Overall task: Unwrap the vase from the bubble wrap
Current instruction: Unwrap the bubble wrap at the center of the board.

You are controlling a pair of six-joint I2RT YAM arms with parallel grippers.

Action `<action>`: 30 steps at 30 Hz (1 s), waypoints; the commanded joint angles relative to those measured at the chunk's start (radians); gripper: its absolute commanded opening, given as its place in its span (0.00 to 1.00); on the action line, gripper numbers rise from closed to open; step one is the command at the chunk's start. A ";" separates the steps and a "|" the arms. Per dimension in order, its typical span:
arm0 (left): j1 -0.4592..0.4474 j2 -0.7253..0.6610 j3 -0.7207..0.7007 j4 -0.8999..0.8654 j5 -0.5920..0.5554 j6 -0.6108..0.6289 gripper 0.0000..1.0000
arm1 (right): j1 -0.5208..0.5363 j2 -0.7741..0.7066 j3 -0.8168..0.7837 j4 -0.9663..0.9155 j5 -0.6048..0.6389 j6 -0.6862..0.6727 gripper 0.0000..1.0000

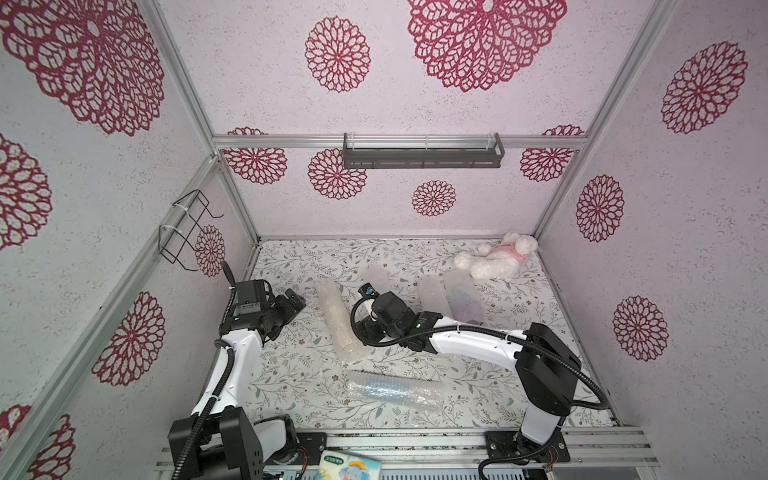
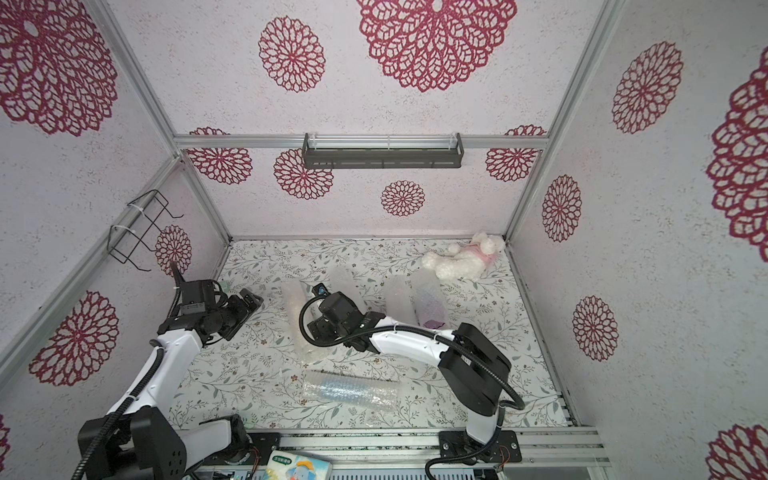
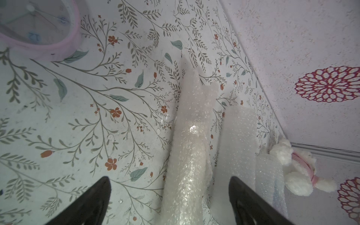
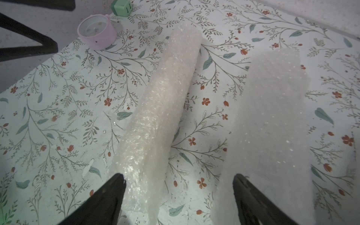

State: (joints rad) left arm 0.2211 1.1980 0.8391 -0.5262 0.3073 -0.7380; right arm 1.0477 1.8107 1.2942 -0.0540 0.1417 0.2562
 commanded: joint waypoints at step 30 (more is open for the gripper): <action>0.026 0.101 0.047 -0.065 0.076 -0.066 0.97 | 0.132 0.315 0.370 -0.165 0.242 -0.186 0.83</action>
State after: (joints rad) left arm 0.2623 1.3205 0.8688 -0.5735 0.4099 -0.7956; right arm 1.1732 2.1212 1.6257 -0.1944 0.3317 0.0624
